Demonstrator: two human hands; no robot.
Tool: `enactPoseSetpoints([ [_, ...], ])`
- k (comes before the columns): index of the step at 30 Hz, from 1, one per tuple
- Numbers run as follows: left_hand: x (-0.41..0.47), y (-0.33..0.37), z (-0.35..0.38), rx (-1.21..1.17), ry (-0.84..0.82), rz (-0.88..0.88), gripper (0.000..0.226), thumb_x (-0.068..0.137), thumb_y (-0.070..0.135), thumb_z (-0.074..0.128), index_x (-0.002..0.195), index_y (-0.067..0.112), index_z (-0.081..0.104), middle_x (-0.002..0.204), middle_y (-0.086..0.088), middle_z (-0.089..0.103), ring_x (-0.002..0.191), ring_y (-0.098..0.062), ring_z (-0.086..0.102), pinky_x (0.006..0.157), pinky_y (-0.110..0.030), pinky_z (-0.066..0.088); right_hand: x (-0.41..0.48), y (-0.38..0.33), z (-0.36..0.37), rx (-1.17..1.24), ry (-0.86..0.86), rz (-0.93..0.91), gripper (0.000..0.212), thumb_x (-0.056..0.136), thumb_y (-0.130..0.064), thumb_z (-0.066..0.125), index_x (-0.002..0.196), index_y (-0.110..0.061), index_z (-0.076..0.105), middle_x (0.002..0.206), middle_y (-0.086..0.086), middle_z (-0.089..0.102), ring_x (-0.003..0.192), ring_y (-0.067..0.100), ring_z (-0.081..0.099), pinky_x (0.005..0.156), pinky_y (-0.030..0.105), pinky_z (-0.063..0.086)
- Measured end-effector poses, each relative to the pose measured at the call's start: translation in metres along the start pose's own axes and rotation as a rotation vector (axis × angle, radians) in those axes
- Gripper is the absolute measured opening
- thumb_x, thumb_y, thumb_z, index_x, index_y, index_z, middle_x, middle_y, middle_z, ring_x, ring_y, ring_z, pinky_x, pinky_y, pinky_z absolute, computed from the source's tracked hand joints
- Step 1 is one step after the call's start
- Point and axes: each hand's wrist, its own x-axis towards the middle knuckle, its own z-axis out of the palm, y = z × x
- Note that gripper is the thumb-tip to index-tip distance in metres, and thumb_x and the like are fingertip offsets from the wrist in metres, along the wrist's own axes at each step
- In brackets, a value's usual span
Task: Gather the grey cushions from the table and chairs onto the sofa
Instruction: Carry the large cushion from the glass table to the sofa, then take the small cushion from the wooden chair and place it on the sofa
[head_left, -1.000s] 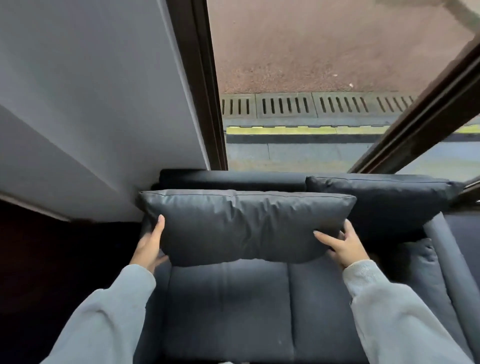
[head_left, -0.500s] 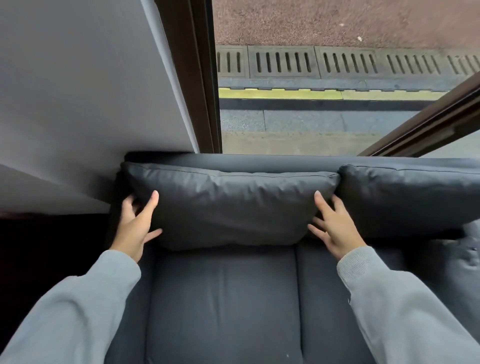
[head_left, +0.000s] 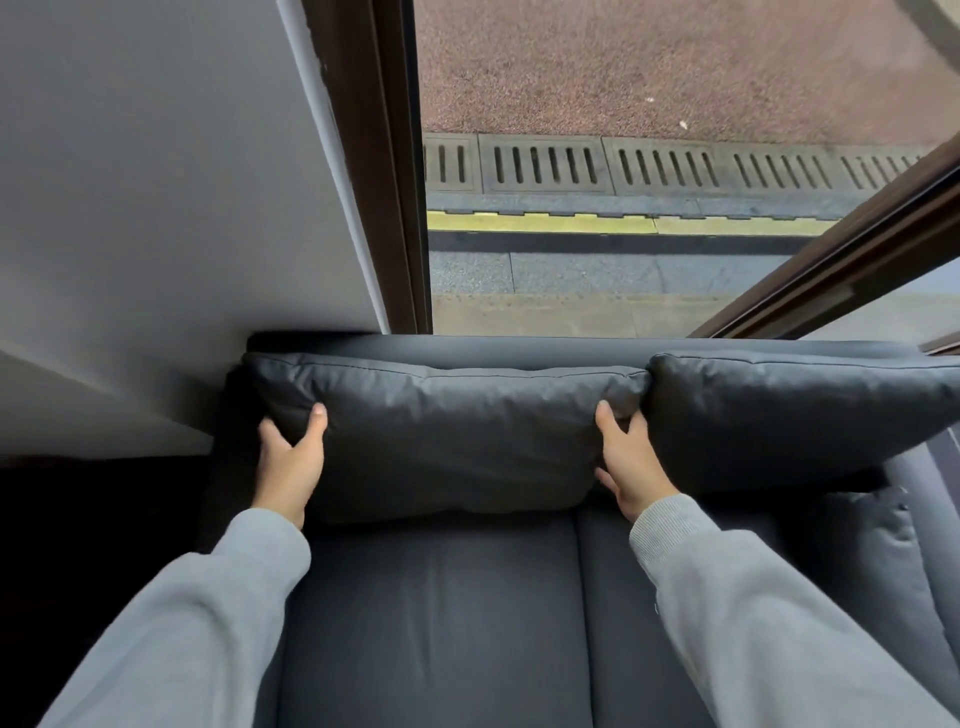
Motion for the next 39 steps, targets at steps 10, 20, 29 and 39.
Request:
enactPoseSetpoints([
  [10,-0.124,0.016,-0.006,0.541,-0.234,0.345,0.092,0.091,0.07,0.052,0.164,0.032,0.01,0.172,0.003,0.005,0.157,-0.027,0.007,0.125,-0.045,0.011,-0.091,-0.015,-0.013,-0.802,-0.146,-0.293,0.092,0.094,-0.071,0.047,0.16,-0.045,-0.012,0.168,0.019,-0.025,0.156,0.037,-0.015,0.124,0.053,0.002],
  [20,-0.317,0.024,-0.026,0.947,-0.008,0.6,0.092,0.086,0.085,0.029,0.162,0.04,0.002,0.172,0.005,-0.007,0.156,-0.032,-0.011,0.121,-0.063,0.003,-0.214,-0.029,-0.099,-1.213,-0.096,-0.612,0.09,0.085,-0.09,0.023,0.16,-0.048,-0.006,0.169,0.017,-0.021,0.156,0.036,-0.017,0.124,0.057,-0.004],
  [29,-0.498,-0.041,-0.087,0.944,0.167,0.5,0.097,0.081,0.091,0.022,0.16,0.043,-0.005,0.17,0.004,-0.021,0.153,-0.032,-0.027,0.119,-0.066,-0.009,-0.371,0.002,-0.154,-1.417,-0.256,-0.755,0.101,0.076,-0.097,0.019,0.16,-0.048,-0.006,0.17,0.016,-0.019,0.156,0.036,-0.018,0.123,0.058,-0.009],
  [39,-0.643,-0.175,-0.307,0.806,0.502,0.246,0.095,0.081,0.091,0.023,0.16,0.044,-0.003,0.168,0.002,-0.026,0.151,-0.03,-0.032,0.116,-0.064,-0.018,-0.611,0.1,-0.031,-1.498,-0.572,-1.09,0.115,0.058,-0.105,0.012,0.159,-0.051,0.0,0.171,0.014,-0.015,0.157,0.032,-0.014,0.123,0.057,-0.008],
])
